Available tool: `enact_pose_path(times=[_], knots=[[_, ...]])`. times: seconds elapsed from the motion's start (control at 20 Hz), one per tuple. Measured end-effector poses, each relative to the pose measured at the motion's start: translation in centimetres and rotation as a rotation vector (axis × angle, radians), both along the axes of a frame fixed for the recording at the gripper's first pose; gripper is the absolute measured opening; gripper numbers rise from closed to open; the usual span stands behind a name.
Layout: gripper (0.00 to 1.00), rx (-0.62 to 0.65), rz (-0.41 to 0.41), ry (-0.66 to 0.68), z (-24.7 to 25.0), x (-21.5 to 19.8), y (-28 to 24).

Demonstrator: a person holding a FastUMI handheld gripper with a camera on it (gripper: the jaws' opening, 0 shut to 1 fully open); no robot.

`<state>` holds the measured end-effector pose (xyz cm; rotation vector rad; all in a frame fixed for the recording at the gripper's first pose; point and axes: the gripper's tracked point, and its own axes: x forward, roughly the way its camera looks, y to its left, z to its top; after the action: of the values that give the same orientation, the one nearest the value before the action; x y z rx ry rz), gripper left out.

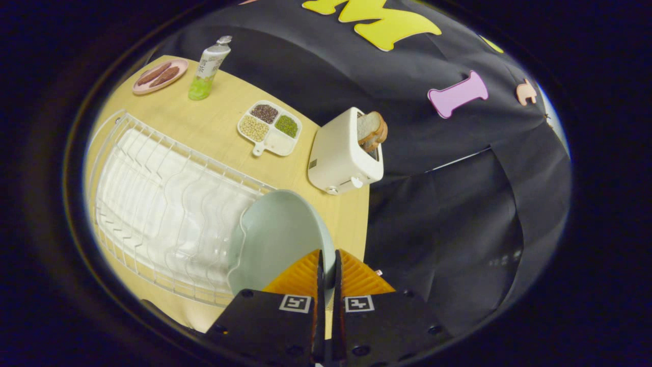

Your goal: Take the plate from the dish rack, then take the spoon from the basket and place it into the plate.

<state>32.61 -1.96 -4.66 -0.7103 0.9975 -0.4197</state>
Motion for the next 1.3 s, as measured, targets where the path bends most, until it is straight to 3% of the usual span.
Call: enact_pose_path(times=[0.3, 0.55, 0.95, 1.3], knots=[[0.1, -0.215, -0.011, -0.114, 2.7, -1.0, 2.1], [0.1, -0.161, 0.015, -0.229, 4.4, -3.6, 2.7], [0.1, 0.25, 0.182, -0.337, 3.2, -13.5, 3.7], [0.1, 0.653, 0.246, -0.307, -4.8, -20.8, 4.3]])
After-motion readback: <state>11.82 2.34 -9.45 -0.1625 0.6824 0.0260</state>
